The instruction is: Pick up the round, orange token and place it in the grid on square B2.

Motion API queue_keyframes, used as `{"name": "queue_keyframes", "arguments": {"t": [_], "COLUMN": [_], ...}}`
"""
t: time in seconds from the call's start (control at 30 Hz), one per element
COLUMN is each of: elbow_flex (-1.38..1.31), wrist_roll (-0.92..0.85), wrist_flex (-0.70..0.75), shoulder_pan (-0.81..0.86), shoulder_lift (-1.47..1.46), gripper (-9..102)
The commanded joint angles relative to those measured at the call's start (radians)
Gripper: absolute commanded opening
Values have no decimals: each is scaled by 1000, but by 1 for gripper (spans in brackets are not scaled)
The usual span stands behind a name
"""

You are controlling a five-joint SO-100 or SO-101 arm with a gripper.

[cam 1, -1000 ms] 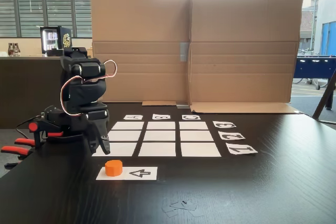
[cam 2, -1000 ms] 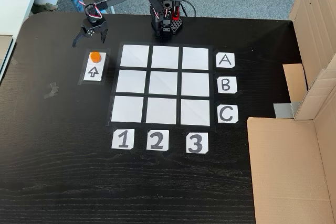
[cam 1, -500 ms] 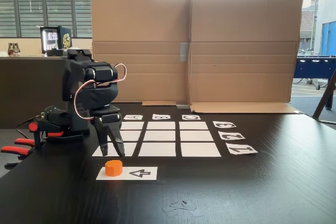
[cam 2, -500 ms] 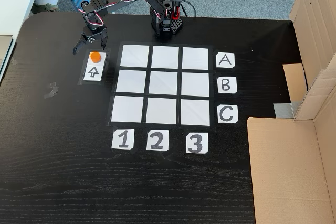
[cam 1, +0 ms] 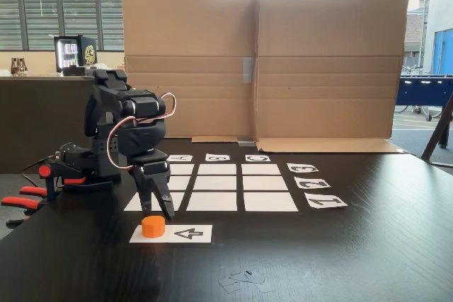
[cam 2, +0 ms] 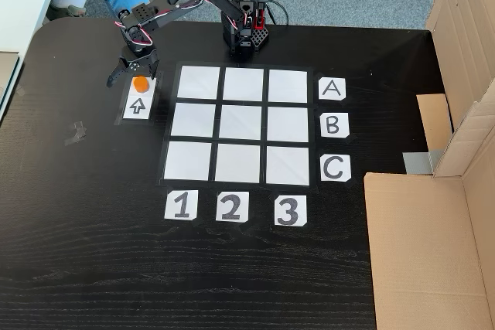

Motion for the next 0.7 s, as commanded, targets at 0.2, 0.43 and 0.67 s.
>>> {"name": "queue_keyframes", "arguments": {"t": [0.2, 0.43, 0.67], "elbow_flex": [-41, -54, -55], "wrist_roll": [14, 25, 25], "wrist_flex": [-32, -48, -52], "shoulder_pan": [-6, -2, 2], "shoulder_lift": [-17, -38, -48], "gripper": [58, -1, -1]}}
